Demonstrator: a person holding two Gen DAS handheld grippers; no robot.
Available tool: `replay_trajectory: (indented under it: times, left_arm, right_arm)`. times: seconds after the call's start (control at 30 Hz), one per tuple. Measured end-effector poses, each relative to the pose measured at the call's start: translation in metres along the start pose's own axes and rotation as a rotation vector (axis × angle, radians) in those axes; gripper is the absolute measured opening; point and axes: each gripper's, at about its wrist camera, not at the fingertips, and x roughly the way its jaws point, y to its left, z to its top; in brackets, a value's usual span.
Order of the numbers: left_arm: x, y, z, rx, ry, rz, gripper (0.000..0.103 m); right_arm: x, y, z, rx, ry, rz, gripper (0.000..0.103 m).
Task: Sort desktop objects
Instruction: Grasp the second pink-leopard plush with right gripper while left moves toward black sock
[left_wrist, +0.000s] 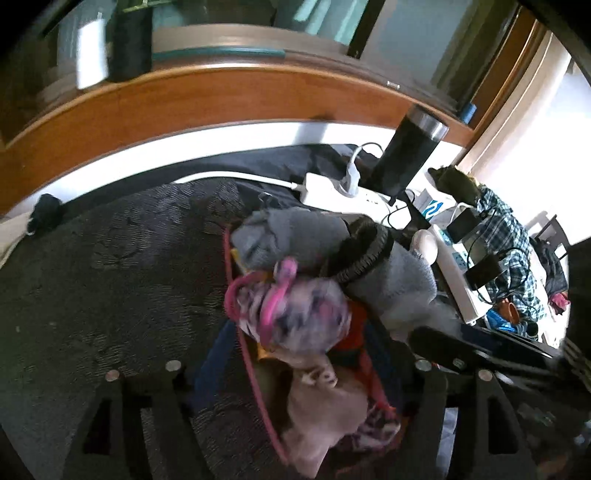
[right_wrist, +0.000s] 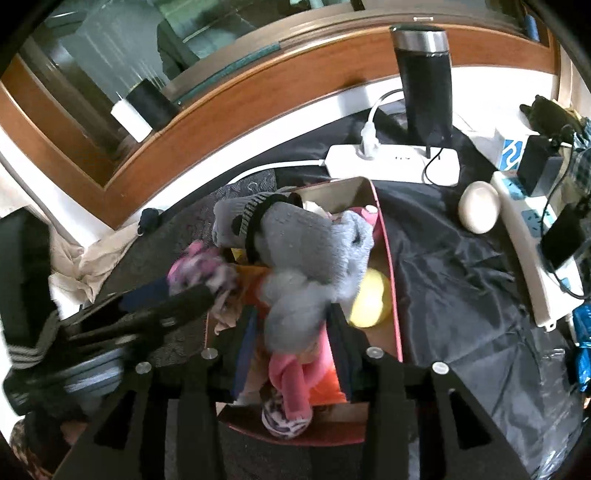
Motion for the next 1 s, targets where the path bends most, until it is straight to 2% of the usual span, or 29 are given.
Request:
replay_trajectory:
  times: [0.17,0.37,0.63,0.8,1.0]
  left_arm:
    - [-0.029,0.022,-0.002,-0.037,-0.040,0.003,0.073]
    - [-0.043,0.069,-0.008,-0.112,-0.052,0.015,0.074]
    - [-0.047,0.127,-0.030,-0.197,-0.017,0.059,0.073]
    - [-0.058,0.161,-0.042,-0.234,-0.020,0.095,0.074]
    - [-0.070,0.204,-0.049,-0.266,-0.027,0.123,0.074]
  right_arm:
    - [-0.002,0.008,-0.002,0.006,-0.014,-0.019,0.045]
    - [-0.018,0.027,-0.010,-0.011,-0.063,-0.059,0.045]
    - [-0.006,0.088,-0.031,-0.098,-0.008,0.017,0.045]
    - [0.032,0.132,-0.046,-0.175,0.070,0.063,0.045]
    - [0.098,0.163,-0.050,-0.237,0.163,0.005,0.045]
